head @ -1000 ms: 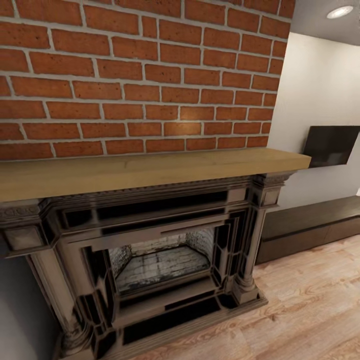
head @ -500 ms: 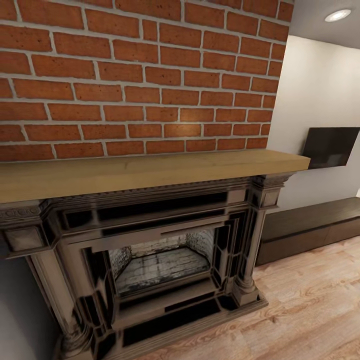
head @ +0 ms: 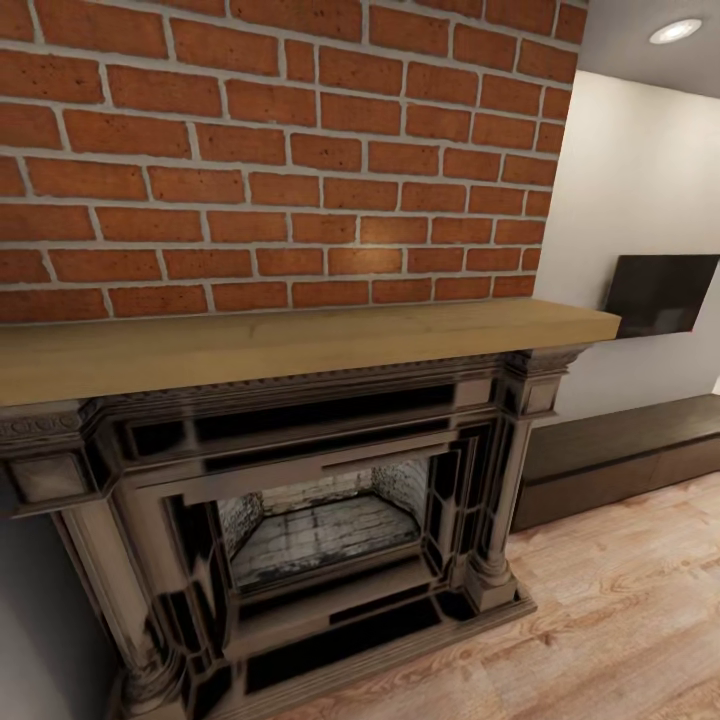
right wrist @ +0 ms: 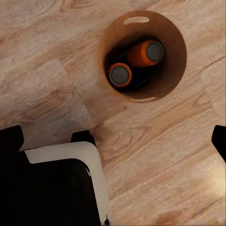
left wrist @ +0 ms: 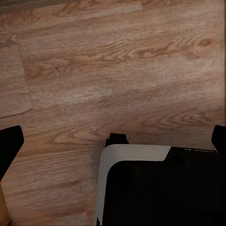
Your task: Put the three can of soda from the living room inside the tash can in the kitchen.
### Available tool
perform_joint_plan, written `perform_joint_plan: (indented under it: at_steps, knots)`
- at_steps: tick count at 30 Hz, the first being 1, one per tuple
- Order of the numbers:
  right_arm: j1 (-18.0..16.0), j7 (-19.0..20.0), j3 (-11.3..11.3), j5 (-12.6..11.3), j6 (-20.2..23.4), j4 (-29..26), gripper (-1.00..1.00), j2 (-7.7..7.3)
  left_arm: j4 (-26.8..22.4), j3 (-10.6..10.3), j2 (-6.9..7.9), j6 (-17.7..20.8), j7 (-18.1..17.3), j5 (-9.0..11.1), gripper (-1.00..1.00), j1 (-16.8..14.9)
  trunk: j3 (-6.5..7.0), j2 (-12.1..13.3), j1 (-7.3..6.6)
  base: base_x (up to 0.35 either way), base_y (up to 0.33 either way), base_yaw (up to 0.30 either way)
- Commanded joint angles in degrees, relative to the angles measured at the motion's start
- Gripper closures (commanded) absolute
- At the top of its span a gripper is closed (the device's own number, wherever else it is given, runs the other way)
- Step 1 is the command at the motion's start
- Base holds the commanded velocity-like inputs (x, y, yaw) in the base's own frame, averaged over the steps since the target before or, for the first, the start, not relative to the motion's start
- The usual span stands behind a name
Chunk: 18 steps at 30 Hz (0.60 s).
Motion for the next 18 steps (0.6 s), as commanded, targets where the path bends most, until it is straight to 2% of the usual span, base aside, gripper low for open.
perform_joint_plan:
  at_steps: [1,6,7,8,11,18]
  knots:
    - [0.0,0.0,0.0,0.0,0.0,0.0,-1.00,0.82,0.0,0.0,-0.15,0.0,0.0,0.0,-1.00,0.0,0.00,0.0,0.00,0.000,0.000,0.000]
    - [0.0,0.0,0.0,-0.1,0.0,0.0,-1.00,4.63,0.0,0.0,-0.53,0.0,0.0,0.1,-1.00,0.0,0.00,0.0,0.00,0.000,0.000,0.000]
    - [0.0,0.0,0.0,-0.1,0.0,0.0,-1.00,5.79,0.0,0.0,-0.60,0.0,0.0,0.1,-1.00,0.0,0.00,0.0,0.00,0.000,0.000,0.000]
    - [0.0,0.0,0.0,-0.1,0.0,0.0,-1.00,6.21,0.0,0.0,-0.63,0.0,0.0,0.1,-1.00,0.0,0.00,0.0,0.00,0.000,0.000,0.000]
    - [0.0,0.0,-0.1,-0.1,0.0,0.0,-1.00,6.96,0.0,0.0,-0.67,0.0,0.0,0.1,-1.00,0.0,0.00,0.0,0.00,0.000,0.000,0.000]
    - [0.0,0.0,-0.2,0.1,0.0,0.0,-1.00,7.11,0.0,0.0,-0.71,0.0,0.0,0.1,-1.00,0.0,0.00,0.0,0.00,0.000,0.000,0.000]
